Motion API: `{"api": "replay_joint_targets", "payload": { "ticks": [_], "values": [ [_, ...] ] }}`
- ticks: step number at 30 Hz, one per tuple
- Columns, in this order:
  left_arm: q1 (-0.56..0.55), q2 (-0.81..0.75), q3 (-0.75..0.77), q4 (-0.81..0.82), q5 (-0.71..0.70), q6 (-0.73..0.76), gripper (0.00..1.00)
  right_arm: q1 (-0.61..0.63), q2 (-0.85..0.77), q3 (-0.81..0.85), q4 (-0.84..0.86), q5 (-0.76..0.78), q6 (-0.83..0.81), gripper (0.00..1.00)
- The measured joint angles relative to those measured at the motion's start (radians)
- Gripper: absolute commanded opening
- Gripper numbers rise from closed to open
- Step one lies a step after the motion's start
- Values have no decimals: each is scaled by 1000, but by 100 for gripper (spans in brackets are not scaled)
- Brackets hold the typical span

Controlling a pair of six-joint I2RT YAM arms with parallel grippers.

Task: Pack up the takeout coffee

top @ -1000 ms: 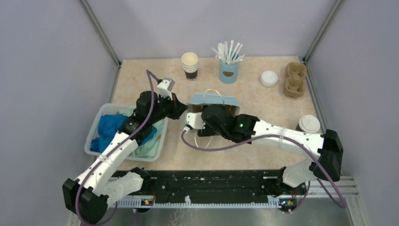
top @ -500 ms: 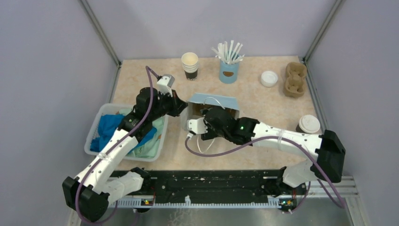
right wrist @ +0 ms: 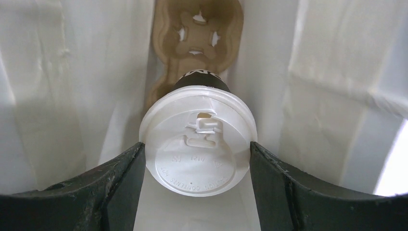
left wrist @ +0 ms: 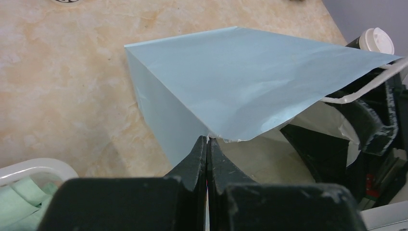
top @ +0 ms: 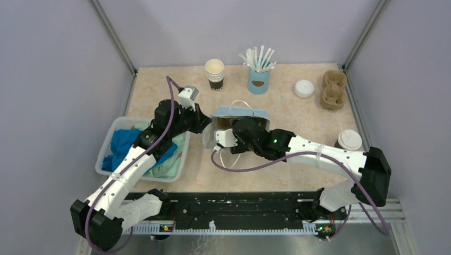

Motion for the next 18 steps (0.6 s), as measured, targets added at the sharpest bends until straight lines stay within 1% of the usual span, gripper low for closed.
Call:
{"api": "replay_joint_targets", "payload": {
  "ticks": [8, 13, 18],
  "values": [
    [0, -24, 0, -27, -3, 6, 0, -40, -47, -23, -9, 19, -2, 46],
    [0, -33, 0, -35, -3, 12, 0, -77, -46, -52, 3, -12, -3, 46],
    [0, -33, -1, -37, 1, 12, 0, -78, -43, -54, 24, -42, -2, 46]
  ]
}}
